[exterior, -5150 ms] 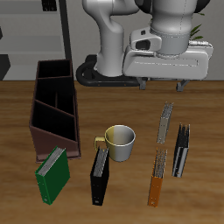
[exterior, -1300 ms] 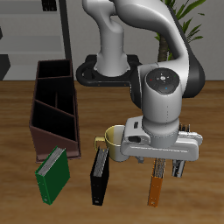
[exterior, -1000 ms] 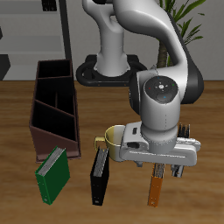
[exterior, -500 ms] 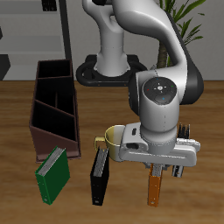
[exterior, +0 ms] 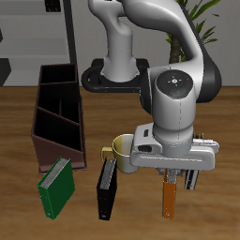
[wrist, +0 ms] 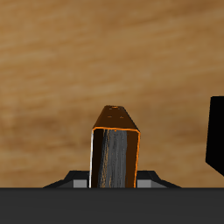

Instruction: Place the orange book into the right desk caddy's back compartment

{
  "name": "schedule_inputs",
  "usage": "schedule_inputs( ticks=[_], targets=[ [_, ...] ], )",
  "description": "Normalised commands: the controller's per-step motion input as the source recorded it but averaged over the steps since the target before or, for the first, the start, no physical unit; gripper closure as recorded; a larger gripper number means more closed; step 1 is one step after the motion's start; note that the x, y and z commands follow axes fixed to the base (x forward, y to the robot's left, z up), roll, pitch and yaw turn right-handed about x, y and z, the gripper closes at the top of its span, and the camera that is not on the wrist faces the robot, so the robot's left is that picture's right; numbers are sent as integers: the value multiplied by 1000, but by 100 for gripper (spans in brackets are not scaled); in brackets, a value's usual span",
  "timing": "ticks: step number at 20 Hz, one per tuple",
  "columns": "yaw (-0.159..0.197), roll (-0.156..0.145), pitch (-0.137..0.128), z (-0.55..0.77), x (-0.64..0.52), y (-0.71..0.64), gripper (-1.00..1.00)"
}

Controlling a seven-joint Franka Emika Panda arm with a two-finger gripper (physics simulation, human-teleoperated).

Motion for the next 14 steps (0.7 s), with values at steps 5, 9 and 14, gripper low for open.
schedule_inputs(
  ticks=[5, 9, 14],
  targets=[
    [19, -10, -54, 479, -169, -95, 100],
    [77, -39, -59, 453, -202, -254, 100],
    [43, -14, -44, 426, -188, -288, 100]
  ],
)
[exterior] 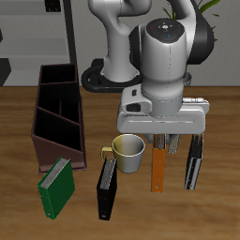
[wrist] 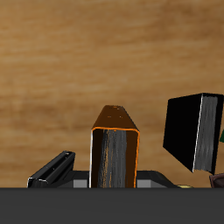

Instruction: Place the orange book into the right desk caddy's back compartment

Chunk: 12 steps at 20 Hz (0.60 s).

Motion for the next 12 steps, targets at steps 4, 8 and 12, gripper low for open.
schedule_inputs(
  ticks=[4, 8, 12],
  targets=[
    [-5, -20, -41, 406, -211, -248, 100],
    [64, -36, -30, 355, -264, -123, 100],
    [55, -10, 0, 444, -462, -130, 100]
  ],
)
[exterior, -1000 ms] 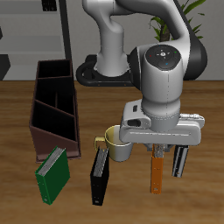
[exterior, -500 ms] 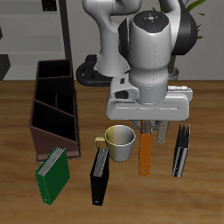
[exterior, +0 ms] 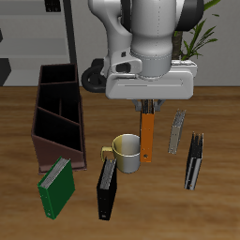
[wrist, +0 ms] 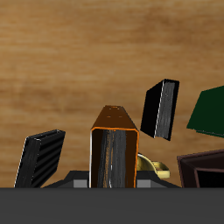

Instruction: Place the orange book into the right desk caddy's back compartment

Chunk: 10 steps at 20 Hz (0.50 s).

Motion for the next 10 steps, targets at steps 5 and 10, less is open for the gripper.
schedule_inputs(
  ticks=[5, 10],
  targets=[
    [107, 34, 7, 198, -405, 11, 100],
    [52, 6, -59, 311, -473, -140, 100]
  ],
)
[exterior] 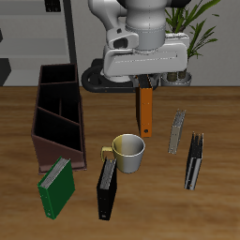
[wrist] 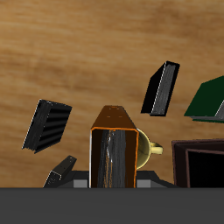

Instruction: Place the orange book into the right desk caddy's back compartment

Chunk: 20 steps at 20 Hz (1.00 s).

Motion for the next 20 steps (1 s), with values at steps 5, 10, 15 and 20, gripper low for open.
schedule_inputs(
  ticks=[5, 10, 15, 20],
  targets=[
    [4, 10, -49, 229, -324, -115, 100],
    [7, -23, -46, 211, -363, -137, 100],
    [24, -3, -21, 139, -353, -102, 100],
    [23, -27, 8, 53, -301, -138, 100]
  ],
)
